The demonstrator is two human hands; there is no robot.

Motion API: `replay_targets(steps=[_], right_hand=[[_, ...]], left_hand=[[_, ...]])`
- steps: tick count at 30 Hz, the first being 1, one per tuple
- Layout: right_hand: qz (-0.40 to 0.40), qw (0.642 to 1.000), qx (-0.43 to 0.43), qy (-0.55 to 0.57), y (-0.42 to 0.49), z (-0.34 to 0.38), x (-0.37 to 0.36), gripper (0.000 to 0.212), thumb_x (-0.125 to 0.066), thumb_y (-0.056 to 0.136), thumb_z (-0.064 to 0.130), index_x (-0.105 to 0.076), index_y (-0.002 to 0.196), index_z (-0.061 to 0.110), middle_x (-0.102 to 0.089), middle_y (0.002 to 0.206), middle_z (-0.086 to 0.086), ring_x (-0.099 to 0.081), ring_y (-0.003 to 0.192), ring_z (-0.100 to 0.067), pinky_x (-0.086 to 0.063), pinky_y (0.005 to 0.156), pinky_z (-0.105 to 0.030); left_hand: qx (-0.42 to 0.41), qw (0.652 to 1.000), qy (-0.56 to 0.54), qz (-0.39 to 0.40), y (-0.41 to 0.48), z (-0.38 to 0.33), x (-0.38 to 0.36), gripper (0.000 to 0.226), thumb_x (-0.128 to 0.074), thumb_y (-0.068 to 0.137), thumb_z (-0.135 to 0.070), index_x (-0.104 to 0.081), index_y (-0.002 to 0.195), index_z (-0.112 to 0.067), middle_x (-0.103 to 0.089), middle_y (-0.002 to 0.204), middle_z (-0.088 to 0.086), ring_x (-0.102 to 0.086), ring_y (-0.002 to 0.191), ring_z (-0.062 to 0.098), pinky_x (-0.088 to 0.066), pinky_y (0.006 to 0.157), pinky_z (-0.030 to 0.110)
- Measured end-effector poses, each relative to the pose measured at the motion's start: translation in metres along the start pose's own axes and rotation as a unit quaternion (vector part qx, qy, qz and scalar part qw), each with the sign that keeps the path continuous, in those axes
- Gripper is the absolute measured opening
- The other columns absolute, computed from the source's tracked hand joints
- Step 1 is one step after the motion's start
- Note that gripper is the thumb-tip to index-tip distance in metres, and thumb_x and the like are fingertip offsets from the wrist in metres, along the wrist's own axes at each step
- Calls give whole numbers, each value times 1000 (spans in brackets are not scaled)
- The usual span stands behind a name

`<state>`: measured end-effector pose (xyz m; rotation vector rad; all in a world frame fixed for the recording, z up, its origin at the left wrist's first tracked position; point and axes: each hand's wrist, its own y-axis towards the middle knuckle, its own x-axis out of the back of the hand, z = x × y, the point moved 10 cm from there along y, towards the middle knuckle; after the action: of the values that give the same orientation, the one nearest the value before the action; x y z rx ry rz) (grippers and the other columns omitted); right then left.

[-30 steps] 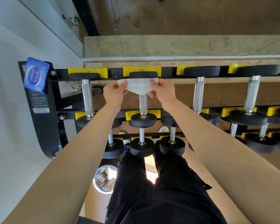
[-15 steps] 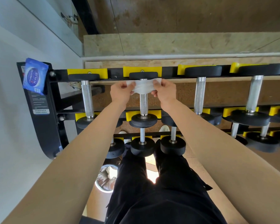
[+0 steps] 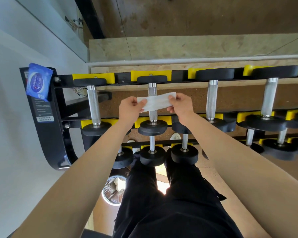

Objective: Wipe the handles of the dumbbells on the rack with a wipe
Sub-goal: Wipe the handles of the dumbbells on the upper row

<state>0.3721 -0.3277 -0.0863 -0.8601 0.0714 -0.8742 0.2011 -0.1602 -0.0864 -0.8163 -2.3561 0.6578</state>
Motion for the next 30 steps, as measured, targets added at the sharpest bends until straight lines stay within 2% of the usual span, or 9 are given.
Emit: replay_targets(steps=[5,10,14,16,19,21,24,26,30], right_hand=[[63,997,44,-32,-18,3,-24,26,-56,102,20,-60,123,6,-70,94,-15,-63,59,-11,-50,52,-19],[-4,998,13,-68,-9,-12,4,27,-56,101,22,-58,126,11,-64,109,-14,-64,65,-12,-48,48,-13],[79,990,42,-110,-28,-11,-25,23,-54,102,18,-61,121,7,-68,94,-16,-61,53,-7,-47,49,-16],[97,986,48,-123,-33,-11,-27,22,-54,102,18,-62,120,7,-68,93,-14,-62,57,-8,-48,51,-17],[56,985,45,-154,-28,-13,-6,9,-57,101,18,-64,100,14,-65,93,-11,-62,59,-8,-45,47,-13],[28,983,51,-177,-25,-15,3,22,-59,100,17,-58,79,20,-64,92,-11,-63,62,-10,-45,47,-12],[52,973,70,-215,-30,-14,-15,28,-62,97,18,-54,71,11,-61,79,-11,-60,66,-17,-53,60,-28],[82,967,84,-224,-35,-9,-31,31,-64,95,19,-53,67,13,-54,69,-3,-51,67,-15,-45,65,-29],[67,985,57,-146,-31,-7,-25,9,-66,95,18,-70,87,20,-71,91,1,-63,84,-13,-53,76,-28]], left_hand=[[32,995,75,-48,1,19,21,25,-73,92,-26,-67,93,-2,-71,87,8,-72,78,16,-62,80,43],[-33,991,128,1,-14,0,6,31,-73,91,-27,-59,79,-2,-62,71,7,-67,69,17,-62,75,44],[-24,980,196,-33,-17,14,30,31,-70,93,-29,-60,84,0,-66,79,15,-65,75,26,-59,79,47],[-33,974,222,-32,-20,15,33,29,-70,93,-28,-57,79,-6,-56,69,7,-55,67,21,-54,76,42],[-80,964,251,16,-31,2,13,29,-72,91,-28,-53,77,-10,-45,64,-2,-40,59,11,-39,63,30],[-100,955,276,31,-36,-3,4,29,-72,91,-31,-56,81,-9,-47,67,-1,-41,60,12,-33,59,23],[-80,958,277,-10,-32,6,22,28,-70,92,-31,-57,82,-8,-51,71,4,-48,67,19,-33,59,31],[-61,958,277,-43,-30,14,42,26,-70,93,-32,-58,85,-10,-56,75,4,-53,73,20,-36,66,30],[-52,962,245,-107,-33,8,79,26,-65,96,-33,-54,85,-12,-51,74,1,-50,73,18,-37,60,26]])
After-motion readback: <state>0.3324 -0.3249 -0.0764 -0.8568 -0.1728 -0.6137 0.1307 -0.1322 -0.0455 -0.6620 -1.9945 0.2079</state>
